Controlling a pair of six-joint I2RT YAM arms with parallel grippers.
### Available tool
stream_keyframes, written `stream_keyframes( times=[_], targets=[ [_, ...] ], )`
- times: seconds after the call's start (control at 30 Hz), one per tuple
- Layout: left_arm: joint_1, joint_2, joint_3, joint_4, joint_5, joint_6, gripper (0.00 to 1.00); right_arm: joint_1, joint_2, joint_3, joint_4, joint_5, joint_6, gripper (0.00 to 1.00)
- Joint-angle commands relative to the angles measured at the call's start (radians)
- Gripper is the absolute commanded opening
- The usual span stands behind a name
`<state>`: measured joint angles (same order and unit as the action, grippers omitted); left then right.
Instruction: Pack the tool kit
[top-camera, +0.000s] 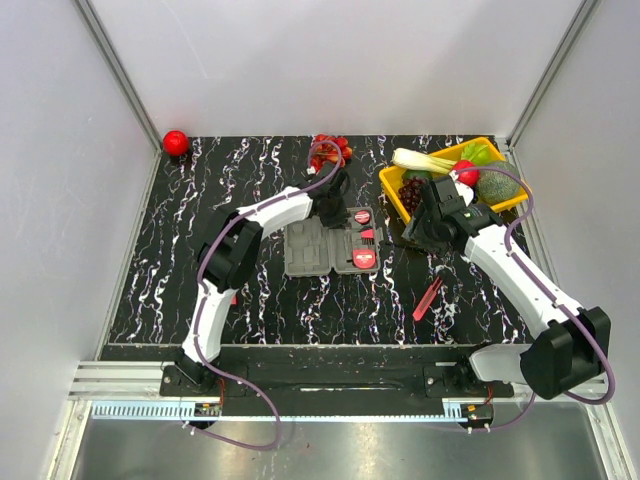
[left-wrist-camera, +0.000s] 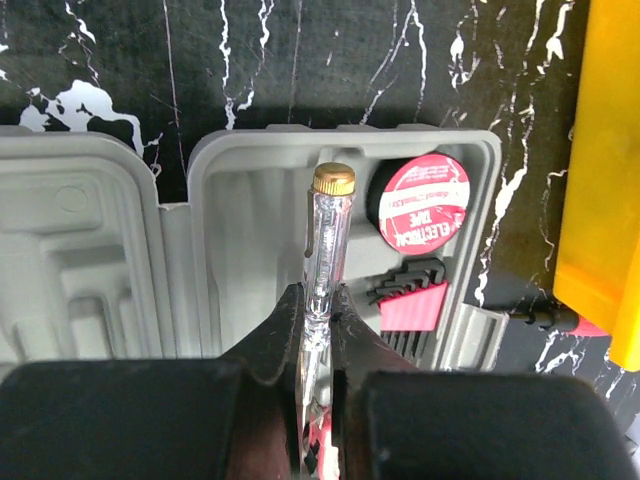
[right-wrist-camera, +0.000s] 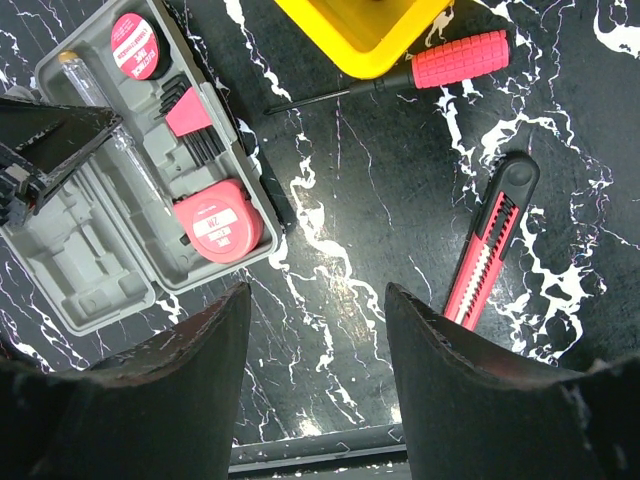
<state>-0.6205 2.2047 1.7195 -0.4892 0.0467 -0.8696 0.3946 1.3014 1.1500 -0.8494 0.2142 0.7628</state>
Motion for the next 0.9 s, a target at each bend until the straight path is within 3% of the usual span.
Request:
stream_keyframes(
  times=[0.0, 0.3, 0.53, 0.7, 0.87],
  targets=[
    [-0.004, 0.042, 0.040, 0.041, -0.025, -0.012, 0.00, -0.008, 0.006, 0.014, 0.029, -0.021, -0.017, 0.62],
    [-0.004, 0.064, 0.058, 0.057, 0.005, -0.035, 0.04, -0.010, 0.013, 0.013, 0.029, -0.035, -0.020, 0.62],
    [-0.002, 0.030, 0.035, 0.040, -0.018, -0.017, 0.42, -0.010, 0.028, 0.023, 0.036, -0.053, -0.048, 0.63],
    [-0.004, -0.036, 0.026, 0.055, -0.042, 0.033, 0.52, -0.010, 0.056, 0.045, 0.052, -0.078, -0.080, 0.63],
    [-0.004, -0.099, 0.009, 0.063, -0.102, 0.054, 0.54, -0.010, 0.084, 0.057, 0.064, -0.101, -0.080, 0.63]
  ],
)
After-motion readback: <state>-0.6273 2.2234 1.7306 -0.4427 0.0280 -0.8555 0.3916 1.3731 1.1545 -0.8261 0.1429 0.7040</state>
